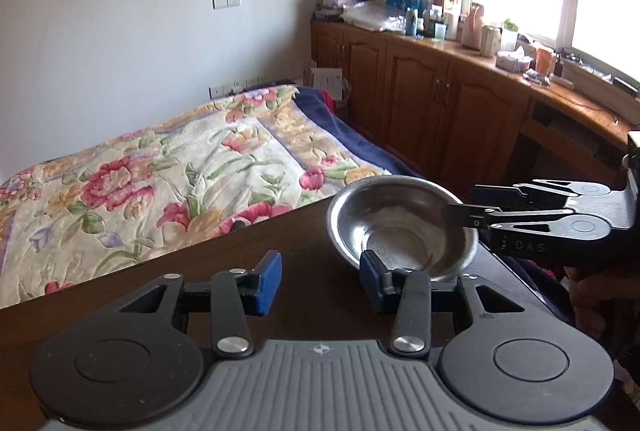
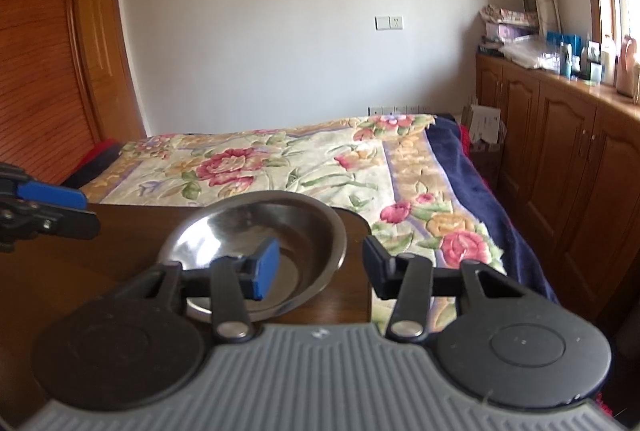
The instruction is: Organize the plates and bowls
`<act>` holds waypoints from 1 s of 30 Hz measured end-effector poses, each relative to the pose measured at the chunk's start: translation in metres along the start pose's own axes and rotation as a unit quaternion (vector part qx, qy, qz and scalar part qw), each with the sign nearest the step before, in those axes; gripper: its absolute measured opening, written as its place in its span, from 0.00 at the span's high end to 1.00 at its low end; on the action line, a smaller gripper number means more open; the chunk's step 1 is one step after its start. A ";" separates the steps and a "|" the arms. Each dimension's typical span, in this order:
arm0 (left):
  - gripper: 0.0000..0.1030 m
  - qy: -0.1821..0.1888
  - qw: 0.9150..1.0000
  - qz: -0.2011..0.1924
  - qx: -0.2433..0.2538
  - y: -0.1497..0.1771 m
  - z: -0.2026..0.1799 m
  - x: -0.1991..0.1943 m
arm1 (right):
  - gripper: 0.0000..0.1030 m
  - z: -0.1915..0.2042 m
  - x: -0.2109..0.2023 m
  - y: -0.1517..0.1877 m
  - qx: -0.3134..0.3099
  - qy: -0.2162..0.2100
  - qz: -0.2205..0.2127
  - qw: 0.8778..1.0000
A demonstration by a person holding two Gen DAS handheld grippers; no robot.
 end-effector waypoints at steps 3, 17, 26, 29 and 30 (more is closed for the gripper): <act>0.56 0.005 1.000 0.009 -0.002 -0.004 0.002 0.014 | 0.54 -0.002 0.005 0.002 0.008 -0.007 0.011 1.000; 0.65 0.026 0.999 0.046 -0.009 -0.010 -0.001 0.059 | 0.58 -0.005 0.014 -0.001 0.026 -0.042 0.033 0.998; 0.79 0.031 0.998 0.053 -0.020 -0.008 0.001 0.066 | 0.66 -0.002 0.015 0.004 0.026 -0.047 0.045 0.998; 0.80 0.031 0.998 0.055 -0.020 -0.008 0.000 0.066 | 0.70 -0.003 0.014 0.003 0.026 -0.044 0.046 0.998; 0.80 0.032 0.998 0.056 -0.021 -0.007 -0.001 0.065 | 0.70 -0.003 0.013 0.003 0.025 -0.043 0.046 0.998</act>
Point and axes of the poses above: each gripper's, at about its wrist camera, not at the fingertips, and x roughly the way its jaws point, z to its left, y to its underside, the point moved 4 cm from there along x, roughly the way its jaws point, and after that the axes turned 11 degrees about y, right-handed, at the moved point
